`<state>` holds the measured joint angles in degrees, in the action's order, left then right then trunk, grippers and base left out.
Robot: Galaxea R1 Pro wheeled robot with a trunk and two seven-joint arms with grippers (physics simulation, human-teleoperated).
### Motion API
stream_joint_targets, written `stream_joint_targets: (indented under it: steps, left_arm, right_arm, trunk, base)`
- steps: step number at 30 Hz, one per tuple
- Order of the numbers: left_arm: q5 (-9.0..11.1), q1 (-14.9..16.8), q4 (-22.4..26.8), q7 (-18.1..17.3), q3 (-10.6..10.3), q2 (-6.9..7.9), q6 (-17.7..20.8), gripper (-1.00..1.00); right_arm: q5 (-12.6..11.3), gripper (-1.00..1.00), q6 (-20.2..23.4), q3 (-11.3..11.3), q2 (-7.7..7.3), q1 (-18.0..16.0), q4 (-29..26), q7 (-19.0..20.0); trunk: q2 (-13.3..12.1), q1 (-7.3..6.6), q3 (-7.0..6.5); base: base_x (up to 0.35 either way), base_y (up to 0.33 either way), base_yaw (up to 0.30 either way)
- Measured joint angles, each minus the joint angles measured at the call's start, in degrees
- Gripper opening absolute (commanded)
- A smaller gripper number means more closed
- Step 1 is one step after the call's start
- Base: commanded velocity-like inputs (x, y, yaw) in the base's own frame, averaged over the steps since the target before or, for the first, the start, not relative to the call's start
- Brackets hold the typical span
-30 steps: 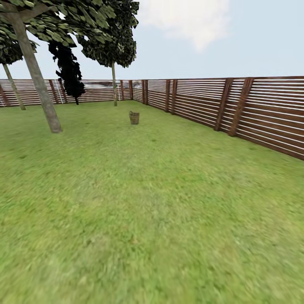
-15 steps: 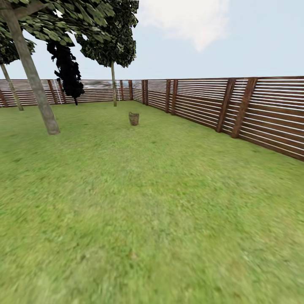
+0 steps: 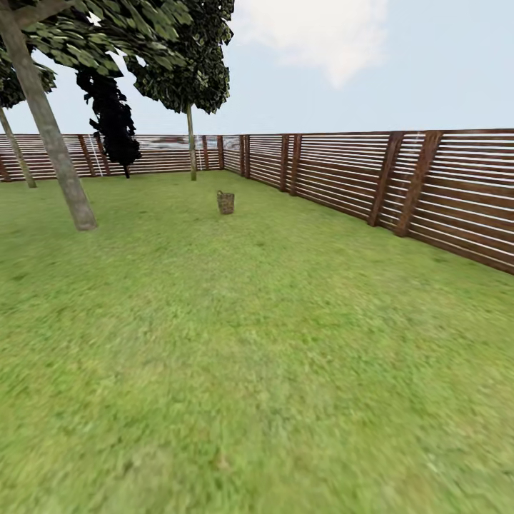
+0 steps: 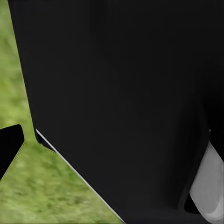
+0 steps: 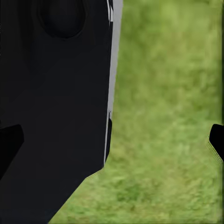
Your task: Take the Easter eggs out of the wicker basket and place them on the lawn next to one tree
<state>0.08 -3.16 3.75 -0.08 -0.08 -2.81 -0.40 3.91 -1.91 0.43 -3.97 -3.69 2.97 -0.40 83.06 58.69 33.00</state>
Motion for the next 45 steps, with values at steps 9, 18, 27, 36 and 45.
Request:
stream_joint_targets:
  steps: [9, 18, 27, 36, 45]
  left_arm:
    - [0.00, -0.02, -0.01, 0.00, 0.00, 0.00, 0.00, 1.00]
    - [0.00, -0.01, 0.00, 0.00, 0.00, 0.00, 0.01, 1.00]
    - [0.00, -0.02, -0.01, 0.00, 0.00, 0.00, 0.01, 1.00]
    - [0.00, -0.02, -0.02, 0.00, 0.00, 0.00, 0.01, 1.00]
    - [0.00, 0.00, 0.00, 0.00, 0.00, 0.00, 0.01, 1.00]
  right_arm:
    - [0.09, 1.00, 0.00, 0.08, 0.02, 0.00, 0.00, 0.01]
    - [0.06, 1.00, 0.00, 0.06, 0.02, 0.00, 0.00, 0.01]
    - [0.06, 1.00, 0.00, 0.02, 0.02, 0.00, 0.00, 0.01]
    - [0.00, 1.00, 0.00, 0.00, 0.02, 0.00, 0.00, 0.00]
    - [-0.02, 1.00, 0.00, 0.07, 0.02, 0.00, 0.00, 0.00]
  trunk:
    - [0.00, 0.00, 0.00]
    - [0.00, 0.00, 0.00]
    - [0.00, 0.00, 0.00]
    - [0.00, 0.00, 0.00]
    - [0.00, 0.00, 0.00]
  base:
    - [0.338, 0.000, 0.000]
    - [0.338, 0.000, 0.000]
    - [0.338, 0.000, 0.000]
    - [0.338, 0.000, 0.000]
    - [0.338, 0.000, 0.000]
